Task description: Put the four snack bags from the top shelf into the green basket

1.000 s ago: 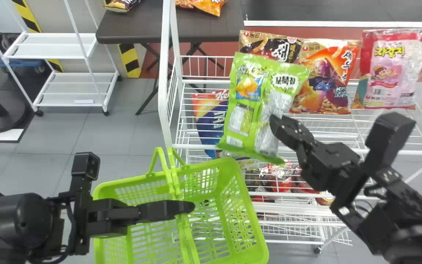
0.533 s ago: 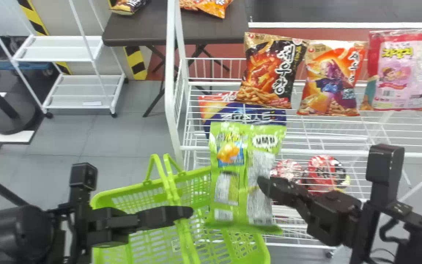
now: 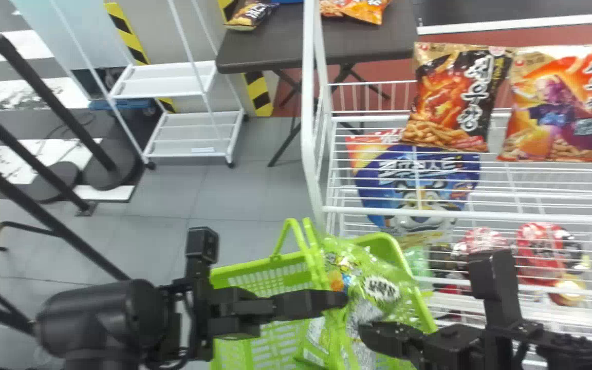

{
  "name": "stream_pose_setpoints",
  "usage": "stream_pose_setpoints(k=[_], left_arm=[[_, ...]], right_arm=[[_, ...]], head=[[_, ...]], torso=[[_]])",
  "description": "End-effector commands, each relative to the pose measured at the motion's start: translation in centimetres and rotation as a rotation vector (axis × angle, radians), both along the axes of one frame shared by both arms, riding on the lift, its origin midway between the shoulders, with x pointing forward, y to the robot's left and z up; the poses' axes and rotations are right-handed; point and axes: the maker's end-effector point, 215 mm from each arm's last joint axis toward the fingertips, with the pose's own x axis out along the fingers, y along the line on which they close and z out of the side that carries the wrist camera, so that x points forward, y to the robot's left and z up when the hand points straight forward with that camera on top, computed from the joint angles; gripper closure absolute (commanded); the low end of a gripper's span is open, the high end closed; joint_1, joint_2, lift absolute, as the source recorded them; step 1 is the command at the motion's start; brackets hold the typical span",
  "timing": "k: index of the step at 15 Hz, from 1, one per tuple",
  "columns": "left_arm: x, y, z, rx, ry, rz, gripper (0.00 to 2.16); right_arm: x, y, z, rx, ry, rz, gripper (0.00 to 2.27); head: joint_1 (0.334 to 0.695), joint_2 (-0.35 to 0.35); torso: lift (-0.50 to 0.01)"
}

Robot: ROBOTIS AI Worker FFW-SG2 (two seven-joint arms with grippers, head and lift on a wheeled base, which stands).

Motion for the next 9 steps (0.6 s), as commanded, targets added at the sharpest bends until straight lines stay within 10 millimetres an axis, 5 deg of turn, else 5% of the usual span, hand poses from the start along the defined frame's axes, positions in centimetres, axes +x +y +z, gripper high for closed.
stream_pose_setpoints(k=[1, 2, 4, 9], left_arm=[[-0.3, -0.1, 0.2, -0.009, -0.002, -0.007, 2.15], [-0.3, 0.0, 0.4, -0.006, -0.005, -0.007, 2.15], [-0.3, 0.2, 0.6, -0.004, -0.009, -0.005, 2.15], [-0.3, 0.2, 0.5, -0.004, -0.008, -0.004, 2.15]], right_arm=[[-1.4, 2.9, -1.7, 0.016, 0.024, 0.067, 0.57], [-2.0, 3.5, -1.5, 0.030, 0.032, 0.087, 0.00], [-2.1, 2.8, -0.2, 0.039, 0.022, 0.092, 0.00], [-1.1, -6.6, 5.0, 0.127, 0.157, -0.048, 0.06]], head=[[0.695, 0.304], [0.695, 0.330], [0.695, 0.350], [0.695, 0.310]], torso=[[0.000], [0.000], [0.000], [0.000]])
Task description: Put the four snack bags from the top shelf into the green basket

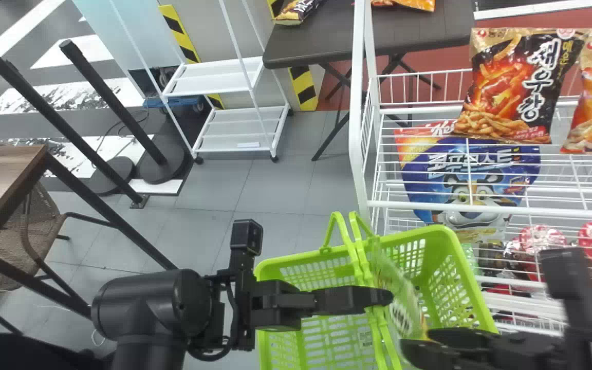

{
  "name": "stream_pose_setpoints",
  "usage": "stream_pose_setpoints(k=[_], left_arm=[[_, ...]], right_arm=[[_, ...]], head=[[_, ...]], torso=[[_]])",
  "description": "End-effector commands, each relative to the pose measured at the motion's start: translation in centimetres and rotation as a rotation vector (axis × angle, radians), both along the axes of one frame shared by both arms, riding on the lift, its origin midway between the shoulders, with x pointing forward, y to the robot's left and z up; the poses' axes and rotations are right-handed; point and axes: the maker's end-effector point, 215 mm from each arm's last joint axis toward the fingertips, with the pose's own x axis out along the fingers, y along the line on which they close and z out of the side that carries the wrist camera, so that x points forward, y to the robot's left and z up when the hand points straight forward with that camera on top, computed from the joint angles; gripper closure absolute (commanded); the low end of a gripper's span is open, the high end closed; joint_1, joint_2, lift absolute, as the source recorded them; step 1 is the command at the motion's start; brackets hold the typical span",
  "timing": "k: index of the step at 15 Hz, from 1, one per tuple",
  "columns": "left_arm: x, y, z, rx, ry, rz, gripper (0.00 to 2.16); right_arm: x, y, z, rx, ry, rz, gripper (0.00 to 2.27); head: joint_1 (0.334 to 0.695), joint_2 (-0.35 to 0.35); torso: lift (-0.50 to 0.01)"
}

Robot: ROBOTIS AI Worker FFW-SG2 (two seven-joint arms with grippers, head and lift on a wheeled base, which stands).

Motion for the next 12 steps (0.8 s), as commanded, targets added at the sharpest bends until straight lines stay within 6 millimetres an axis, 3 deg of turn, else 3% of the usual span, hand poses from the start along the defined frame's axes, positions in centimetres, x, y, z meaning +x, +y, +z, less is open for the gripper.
stream_pose_setpoints(k=[1, 2, 3, 5, 7, 9, 12], left_arm=[[-0.1, 0.0, 0.2, -0.011, -0.002, -0.002, 2.15], [-0.1, 0.0, 0.2, -0.011, -0.001, -0.004, 2.15], [-0.1, -0.1, 0.3, -0.011, -0.003, -0.005, 2.15], [-0.1, -0.2, 0.3, -0.012, -0.002, -0.010, 2.15], [-0.2, -0.2, 0.2, -0.012, -0.001, -0.008, 2.15], [-0.3, -0.2, 0.2, -0.013, 0.001, -0.007, 2.15], [-0.3, -0.1, 0.2, -0.010, 0.000, -0.011, 2.15]], right_arm=[[1.2, -4.5, 2.5, 0.060, 0.036, -0.087, 0.06], [2.3, -6.3, 3.1, 0.074, 0.023, -0.134, 0.06], [4.9, -8.1, 4.5, 0.086, -0.044, -0.202, 0.06], [12.1, -12.3, 7.0, 0.023, -0.257, -0.341, 0.06], [18.2, -15.5, 7.7, -0.066, -0.374, -0.424, 0.06], [23.9, -17.1, 8.7, -0.114, -0.485, -0.483, 0.06], [30.0, -17.9, 8.7, -0.191, -0.605, -0.546, 0.06]], head=[[0.695, 0.279], [0.695, 0.244], [0.695, 0.214], [0.695, 0.103], [0.695, 0.038], [0.695, -0.042], [0.695, -0.070]], torso=[[0.000], [0.000], [0.000], [0.000], [0.000], [0.000], [0.000]])
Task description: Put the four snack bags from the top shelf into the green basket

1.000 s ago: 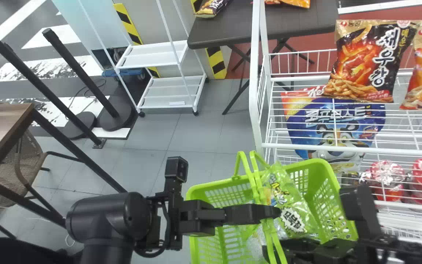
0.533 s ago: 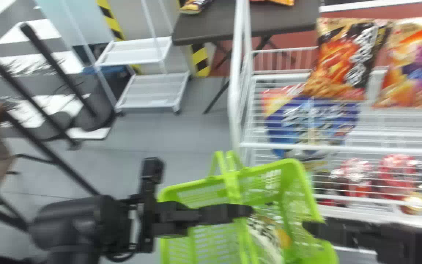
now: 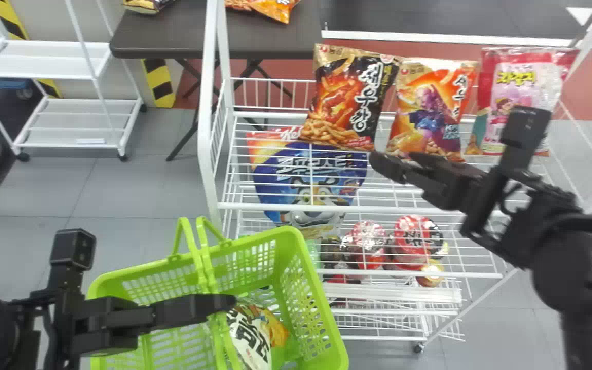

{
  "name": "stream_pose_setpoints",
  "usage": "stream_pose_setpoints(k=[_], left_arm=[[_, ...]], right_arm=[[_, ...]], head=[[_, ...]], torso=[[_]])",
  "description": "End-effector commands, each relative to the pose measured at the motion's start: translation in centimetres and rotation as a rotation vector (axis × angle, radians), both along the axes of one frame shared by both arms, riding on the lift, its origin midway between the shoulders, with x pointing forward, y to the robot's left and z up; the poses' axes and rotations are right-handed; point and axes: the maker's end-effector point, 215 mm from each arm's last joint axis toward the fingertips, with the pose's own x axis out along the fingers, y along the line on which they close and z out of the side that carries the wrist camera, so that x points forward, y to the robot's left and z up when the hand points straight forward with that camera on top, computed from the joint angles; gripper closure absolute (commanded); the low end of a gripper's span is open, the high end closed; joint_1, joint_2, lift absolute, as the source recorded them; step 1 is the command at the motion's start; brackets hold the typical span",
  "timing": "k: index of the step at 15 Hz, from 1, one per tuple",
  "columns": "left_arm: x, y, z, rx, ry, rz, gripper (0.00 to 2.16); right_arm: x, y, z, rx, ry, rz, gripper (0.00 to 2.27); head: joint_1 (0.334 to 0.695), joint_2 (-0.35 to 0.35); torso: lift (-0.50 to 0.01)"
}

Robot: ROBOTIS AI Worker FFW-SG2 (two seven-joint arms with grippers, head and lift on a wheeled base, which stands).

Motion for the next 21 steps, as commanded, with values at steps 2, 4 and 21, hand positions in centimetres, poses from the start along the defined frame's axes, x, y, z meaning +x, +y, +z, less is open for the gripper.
stream_pose_setpoints(k=[2, 4, 21], left_arm=[[-0.1, 0.0, 0.2, -0.009, -0.003, -0.006, 2.15], [0.1, -0.2, 0.4, -0.010, -0.008, -0.012, 2.15], [0.2, -0.9, 0.3, -0.007, -0.008, -0.041, 2.15]], right_arm=[[6.1, 1.6, -0.3, -0.051, -0.112, -0.017, 0.06], [8.8, 2.5, -1.0, -0.049, -0.147, -0.041, 0.06], [9.3, 3.8, -0.7, 0.000, -0.204, -0.033, 2.25]], head=[[0.695, -0.072], [0.695, -0.059], [0.695, -0.027]], torso=[[0.000], [0.000], [0.000]])
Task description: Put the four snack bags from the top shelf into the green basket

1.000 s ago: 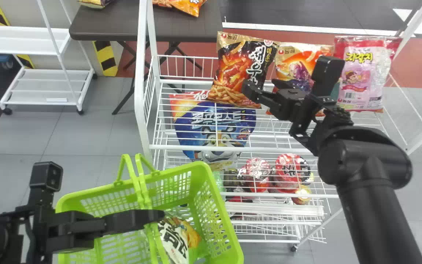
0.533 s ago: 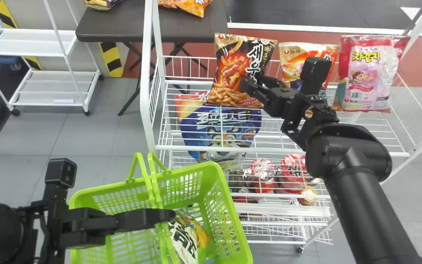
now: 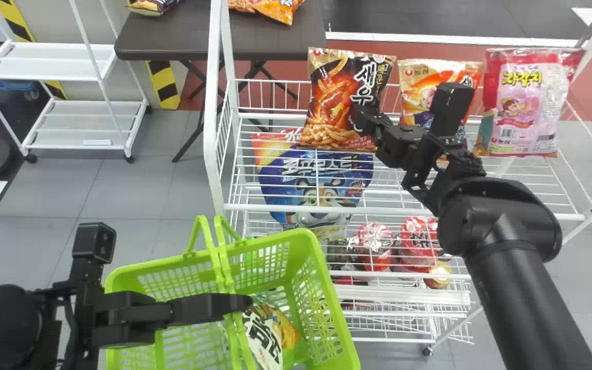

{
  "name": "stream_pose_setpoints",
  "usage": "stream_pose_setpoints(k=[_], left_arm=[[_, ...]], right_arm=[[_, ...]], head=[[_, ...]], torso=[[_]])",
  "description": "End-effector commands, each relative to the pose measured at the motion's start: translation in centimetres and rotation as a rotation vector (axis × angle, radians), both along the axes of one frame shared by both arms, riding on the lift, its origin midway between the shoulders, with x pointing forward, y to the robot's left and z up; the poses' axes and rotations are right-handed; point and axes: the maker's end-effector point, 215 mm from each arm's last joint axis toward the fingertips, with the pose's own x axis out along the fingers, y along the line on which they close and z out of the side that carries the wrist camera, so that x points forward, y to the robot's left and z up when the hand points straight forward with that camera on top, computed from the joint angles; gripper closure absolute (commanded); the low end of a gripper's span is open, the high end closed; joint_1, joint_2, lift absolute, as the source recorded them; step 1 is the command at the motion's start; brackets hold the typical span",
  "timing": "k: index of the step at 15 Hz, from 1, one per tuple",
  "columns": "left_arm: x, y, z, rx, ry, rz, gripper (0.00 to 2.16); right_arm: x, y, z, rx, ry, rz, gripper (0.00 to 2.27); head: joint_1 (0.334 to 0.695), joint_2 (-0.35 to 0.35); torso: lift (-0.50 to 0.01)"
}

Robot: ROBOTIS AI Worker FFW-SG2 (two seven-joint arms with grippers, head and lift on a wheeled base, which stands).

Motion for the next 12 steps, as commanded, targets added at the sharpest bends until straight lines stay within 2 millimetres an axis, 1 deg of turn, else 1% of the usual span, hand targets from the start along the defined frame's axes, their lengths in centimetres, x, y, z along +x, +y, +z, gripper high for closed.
stream_pose_setpoints(k=[1, 2, 3, 5, 6, 7, 8, 9, 10, 11, 12], left_arm=[[-0.1, 0.2, 0.1, -0.009, 0.002, 0.000, 2.15], [-0.1, 0.2, 0.1, -0.010, 0.003, 0.000, 2.15], [-0.1, 0.2, 0.1, -0.010, 0.003, 0.000, 2.15], [0.0, 0.1, 0.1, -0.010, 0.002, 0.000, 2.15], [0.0, 0.2, 0.0, -0.010, 0.003, 0.000, 2.15], [0.1, 0.1, 0.0, -0.011, 0.005, 0.000, 2.15], [0.0, 0.1, 0.0, -0.012, 0.005, -0.002, 2.15], [0.0, 0.1, 0.0, -0.012, 0.005, -0.002, 2.15], [0.0, 0.1, 0.0, -0.012, 0.005, -0.002, 2.15], [0.0, 0.1, 0.0, -0.012, 0.007, -0.001, 2.15], [0.0, 0.1, 0.0, -0.012, 0.007, -0.001, 2.15]], right_arm=[[-1.3, -0.2, 2.0, 0.020, -0.041, 0.002, 2.25], [-2.1, 0.0, 3.3, 0.029, -0.064, 0.008, 2.25], [-2.9, 0.3, 4.0, 0.029, -0.074, 0.015, 2.25], [-4.1, 0.6, 4.1, 0.027, -0.062, 0.024, 2.25], [-4.4, 0.6, 4.0, 0.020, -0.064, 0.024, 2.25], [-4.4, 0.5, 3.4, 0.007, -0.047, 0.017, 2.20], [-4.2, 0.8, 3.2, 0.001, -0.031, 0.020, 1.81], [-3.8, 0.8, 3.3, -0.004, -0.032, 0.019, 0.83], [-3.6, 0.8, 2.9, -0.019, -0.025, 0.018, 0.11], [-3.3, 1.1, 2.4, -0.031, -0.014, 0.020, 0.00], [-2.9, 1.3, 2.1, -0.031, -0.005, 0.021, 0.00]], head=[[0.695, -0.028], [0.695, -0.029], [0.695, -0.029], [0.695, -0.026], [0.695, -0.025], [0.695, -0.022], [0.695, -0.023], [0.695, -0.023], [0.695, -0.022], [0.695, -0.021], [0.695, -0.019]], torso=[[0.000], [0.000], [0.000], [0.000], [0.000], [0.000], [0.000], [0.000], [0.000], [0.000], [0.000]])
